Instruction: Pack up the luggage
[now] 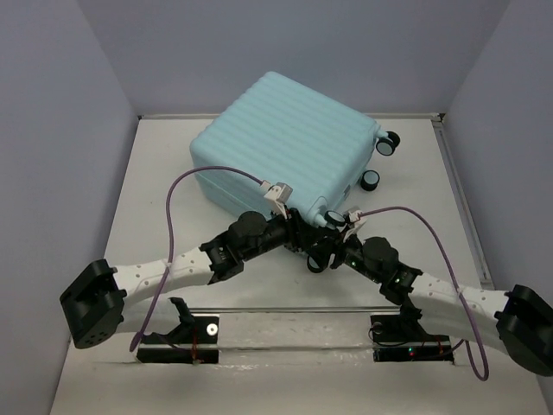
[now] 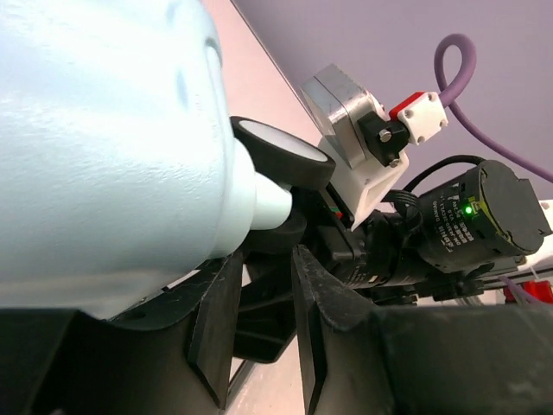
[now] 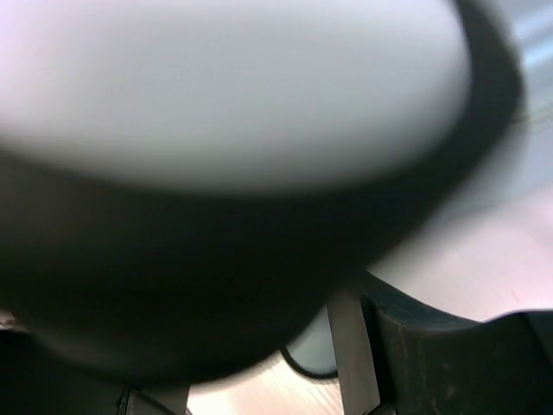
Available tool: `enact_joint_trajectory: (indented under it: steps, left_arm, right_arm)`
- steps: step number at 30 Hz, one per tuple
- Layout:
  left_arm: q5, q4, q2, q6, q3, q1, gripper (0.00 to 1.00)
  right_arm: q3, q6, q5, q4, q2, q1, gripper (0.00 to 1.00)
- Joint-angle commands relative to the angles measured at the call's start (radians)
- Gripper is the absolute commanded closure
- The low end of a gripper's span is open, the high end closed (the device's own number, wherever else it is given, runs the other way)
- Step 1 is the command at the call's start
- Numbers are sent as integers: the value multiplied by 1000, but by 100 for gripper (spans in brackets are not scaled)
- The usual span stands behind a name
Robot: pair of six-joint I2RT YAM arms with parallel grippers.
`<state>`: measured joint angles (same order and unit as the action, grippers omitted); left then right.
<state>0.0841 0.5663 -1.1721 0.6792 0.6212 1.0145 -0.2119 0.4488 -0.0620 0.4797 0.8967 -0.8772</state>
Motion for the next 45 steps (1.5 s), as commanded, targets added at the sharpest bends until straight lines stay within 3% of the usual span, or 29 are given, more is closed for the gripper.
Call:
enact_joint_trajectory:
  steps: [1, 9, 12, 13, 15, 19, 24, 26, 31, 37, 41, 45]
  left_arm:
    - [-4, 35, -41, -1, 101, 6, 59]
    - [-20, -6, -103, -4, 186, 6, 59]
    - [-32, -23, -104, -9, 219, 6, 59]
    - [-33, -32, -103, -12, 225, 6, 59]
    - [-40, -48, -106, -23, 248, 6, 59]
    - [-56, -94, -119, -44, 296, 6, 58]
    - [-61, -173, -178, -95, 400, -4, 57]
    - [-35, -251, -221, -105, 486, -14, 57]
    - [77, -426, -276, -151, 685, -45, 51]
    - [196, -488, -316, -100, 836, -65, 51]
    - [279, -482, -348, -50, 894, -65, 49]
    - [338, -479, -377, -13, 951, -65, 44]
  right_arm:
    - [28, -2, 12, 382, 103, 0, 40]
    - [-1, -35, -30, 520, 260, -13, 44]
    - [20, -32, -112, 615, 300, -42, 66]
    - [25, -33, -139, 629, 304, -57, 82]
    - [40, -38, -174, 672, 309, -66, 93]
    - [48, -44, -206, 712, 312, -107, 93]
    - [10, -26, -190, 741, 369, -270, 93]
    - [-10, 22, -209, 822, 436, -324, 93]
    - [-53, 90, -102, 1236, 770, -338, 93]
    - [-291, 50, -110, 1235, 969, -361, 93]
    - [-463, -34, -272, 1238, 1007, -371, 93]
    - [-573, -30, -335, 1238, 1042, -371, 93]
